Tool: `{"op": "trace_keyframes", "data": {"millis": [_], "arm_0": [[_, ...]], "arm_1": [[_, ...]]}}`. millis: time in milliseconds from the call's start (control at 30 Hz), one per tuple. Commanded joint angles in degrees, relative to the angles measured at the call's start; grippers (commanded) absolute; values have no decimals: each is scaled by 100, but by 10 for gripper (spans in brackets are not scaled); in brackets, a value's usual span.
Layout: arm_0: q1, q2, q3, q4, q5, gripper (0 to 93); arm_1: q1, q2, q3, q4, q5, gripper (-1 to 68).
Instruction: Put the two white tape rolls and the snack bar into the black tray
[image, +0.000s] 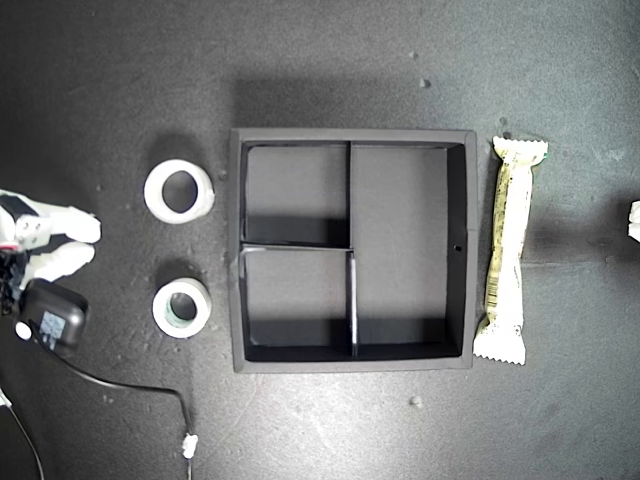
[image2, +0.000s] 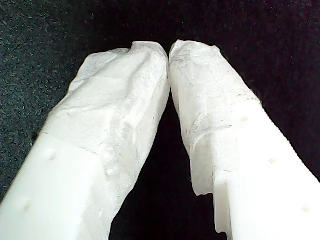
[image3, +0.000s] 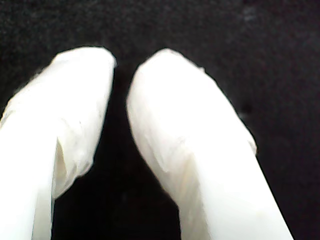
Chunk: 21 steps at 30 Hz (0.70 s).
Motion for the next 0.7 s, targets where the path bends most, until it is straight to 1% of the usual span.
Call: {"op": "trace_keyframes", "data": {"millis": [0,567,633,667], "arm_0": [[-44,290,343,202,62,30],[-44,290,343,202,62,30],[-44,290,343,202,62,30],[-79,290,343,202,-220,30]], "arm_1": [[9,35,70,9,-475,1],[9,35,70,9,-475,1],[114,44,70,9,-475,1],[193,44,70,-9,-589,22]]}}
